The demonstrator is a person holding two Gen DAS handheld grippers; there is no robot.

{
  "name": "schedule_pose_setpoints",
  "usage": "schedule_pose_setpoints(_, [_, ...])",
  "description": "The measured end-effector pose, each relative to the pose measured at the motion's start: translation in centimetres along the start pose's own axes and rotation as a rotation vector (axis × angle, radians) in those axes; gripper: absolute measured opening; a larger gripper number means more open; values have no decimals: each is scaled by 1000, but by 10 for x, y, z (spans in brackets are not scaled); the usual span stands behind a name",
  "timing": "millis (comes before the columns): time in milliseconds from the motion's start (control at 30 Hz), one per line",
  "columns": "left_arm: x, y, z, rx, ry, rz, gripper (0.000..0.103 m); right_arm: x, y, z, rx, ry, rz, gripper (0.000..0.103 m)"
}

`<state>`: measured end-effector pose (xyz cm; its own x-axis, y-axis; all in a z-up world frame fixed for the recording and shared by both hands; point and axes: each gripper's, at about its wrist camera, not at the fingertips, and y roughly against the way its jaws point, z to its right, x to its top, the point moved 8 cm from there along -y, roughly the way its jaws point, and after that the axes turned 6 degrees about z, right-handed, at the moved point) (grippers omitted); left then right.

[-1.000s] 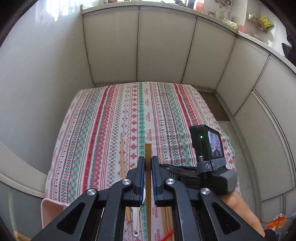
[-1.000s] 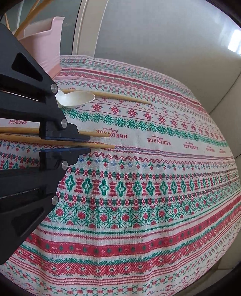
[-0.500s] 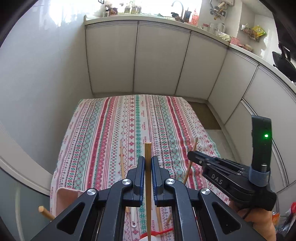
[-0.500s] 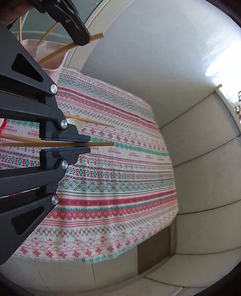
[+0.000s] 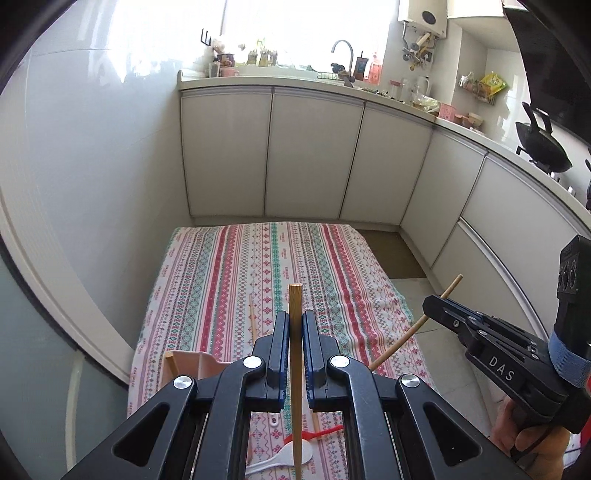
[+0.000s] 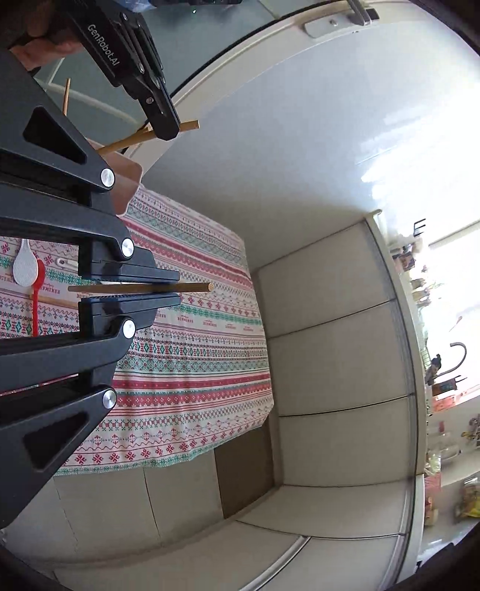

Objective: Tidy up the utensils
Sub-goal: 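Carry both chopsticks over the pink caddy and drop them in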

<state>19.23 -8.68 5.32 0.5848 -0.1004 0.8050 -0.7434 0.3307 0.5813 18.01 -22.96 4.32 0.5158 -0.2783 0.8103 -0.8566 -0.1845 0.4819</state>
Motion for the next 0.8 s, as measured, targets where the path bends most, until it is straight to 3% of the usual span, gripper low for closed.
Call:
schedule_pose_setpoints(300, [7,48,-24,11,13,62,7,1,46,-31,64,4,63,5])
schedule_pose_setpoints(800, [18,111,-73,70,35,232,7,17,79,-100,190,66,141,5])
